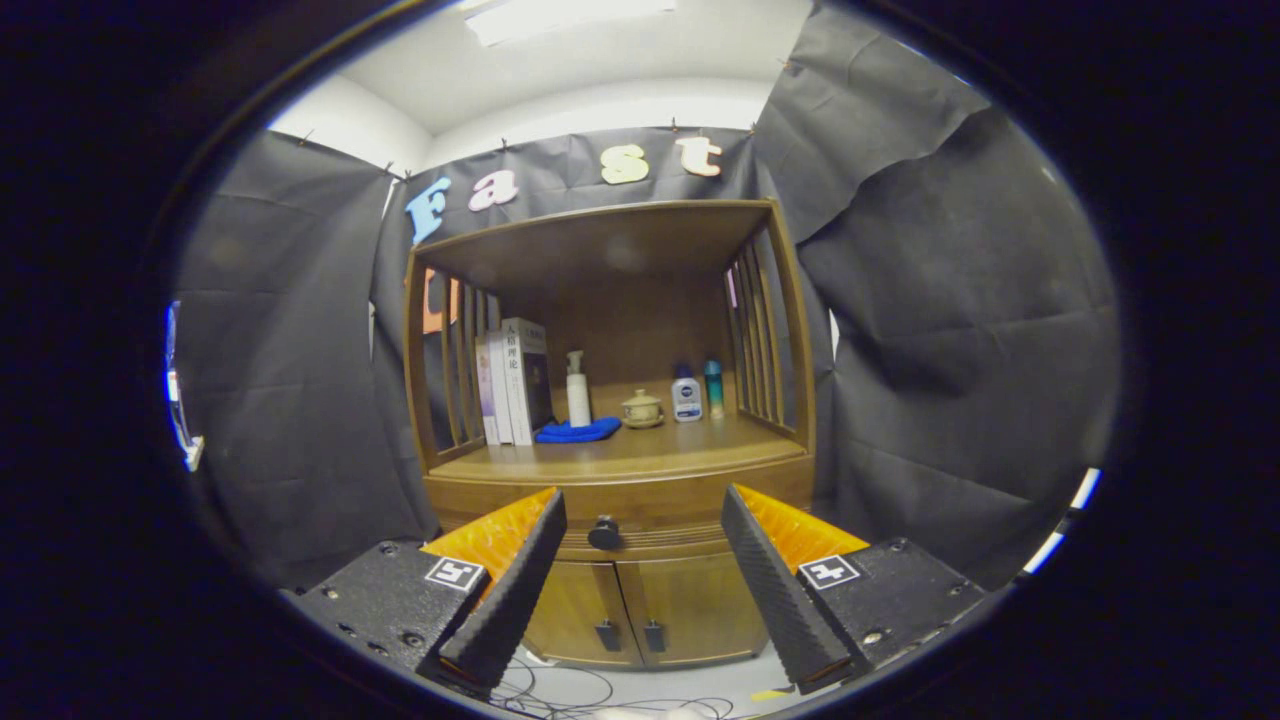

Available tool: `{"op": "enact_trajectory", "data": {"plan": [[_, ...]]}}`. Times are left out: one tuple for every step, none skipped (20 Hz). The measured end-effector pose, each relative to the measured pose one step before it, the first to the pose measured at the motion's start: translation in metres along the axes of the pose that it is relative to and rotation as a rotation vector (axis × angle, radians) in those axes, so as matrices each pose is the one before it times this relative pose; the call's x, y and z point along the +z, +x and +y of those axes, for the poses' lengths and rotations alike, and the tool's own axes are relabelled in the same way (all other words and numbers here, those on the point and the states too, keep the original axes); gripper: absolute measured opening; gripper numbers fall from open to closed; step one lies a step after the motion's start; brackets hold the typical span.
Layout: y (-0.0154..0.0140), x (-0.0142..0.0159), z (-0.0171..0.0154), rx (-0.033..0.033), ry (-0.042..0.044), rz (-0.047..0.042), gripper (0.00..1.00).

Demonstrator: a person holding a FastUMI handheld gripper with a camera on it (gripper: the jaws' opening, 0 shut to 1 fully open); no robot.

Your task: Pull open the drawer, take out the items inside it, and place them on the countertop above the cabinet.

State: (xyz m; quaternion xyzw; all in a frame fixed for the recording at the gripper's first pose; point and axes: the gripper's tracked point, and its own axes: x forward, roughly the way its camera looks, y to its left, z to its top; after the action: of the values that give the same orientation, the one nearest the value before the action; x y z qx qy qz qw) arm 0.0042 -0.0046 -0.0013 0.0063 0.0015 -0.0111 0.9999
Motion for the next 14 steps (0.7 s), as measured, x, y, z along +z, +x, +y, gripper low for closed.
{"op": "enact_trajectory", "data": {"plan": [[0.00092, 0.00036, -0.00012, 0.00037, -0.00081, -0.00125, 0.99], [0.00126, -0.00198, -0.00015, 0.00138, -0.00119, 0.00009, 0.99], [0.00125, -0.00157, 0.00126, 0.00132, -0.00192, 0.002, 0.99], [0.0026, -0.00373, -0.00029, -0.00154, -0.00302, 0.00586, 0.99], [0.00201, -0.00465, 0.00027, 0.0005, -0.00321, 0.00908, 0.99], [0.00202, -0.00297, -0.00008, 0.00019, -0.00112, 0.0046, 0.99], [0.00187, -0.00453, -0.00008, -0.00194, -0.00207, 0.00473, 0.99], [0.0033, -0.00421, -0.00023, -0.00383, -0.00432, 0.00349, 0.99], [0.0041, -0.00584, 0.00007, -0.00529, -0.00598, 0.00331, 0.99], [0.00417, -0.00739, -0.00063, -0.00557, -0.00724, 0.00718, 0.99], [0.00416, -0.00692, 0.00126, -0.0007, -0.00447, 0.00672, 0.99], [0.00585, -0.00869, 0.00221, 0.00671, -0.00356, 0.01145, 0.99], [0.00698, -0.0091, 0.00418, 0.00769, -0.00813, 0.01156, 0.99], [0.00833, -0.00751, 0.00182, -0.00521, -0.01441, 0.01416, 0.99]]}}
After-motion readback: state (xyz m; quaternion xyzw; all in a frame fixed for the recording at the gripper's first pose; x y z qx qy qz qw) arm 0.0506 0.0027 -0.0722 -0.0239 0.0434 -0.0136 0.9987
